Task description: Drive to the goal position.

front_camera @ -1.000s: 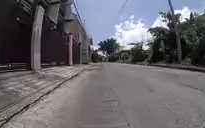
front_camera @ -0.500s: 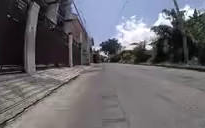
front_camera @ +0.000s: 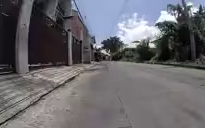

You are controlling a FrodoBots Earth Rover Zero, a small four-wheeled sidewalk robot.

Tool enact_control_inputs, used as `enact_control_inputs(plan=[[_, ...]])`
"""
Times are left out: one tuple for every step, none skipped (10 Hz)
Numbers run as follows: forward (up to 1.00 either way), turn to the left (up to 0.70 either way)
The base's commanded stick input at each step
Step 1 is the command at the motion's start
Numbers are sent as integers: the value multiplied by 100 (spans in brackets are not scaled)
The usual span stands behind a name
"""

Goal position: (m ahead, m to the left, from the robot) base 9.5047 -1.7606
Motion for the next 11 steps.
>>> enact_control_inputs(plan=[[100, -36], [100, -40], [100, -40], [100, -31], [100, -11], [100, -1], [100, -1], [100, -1], [100, -1], [100, -1], [100, -1]])
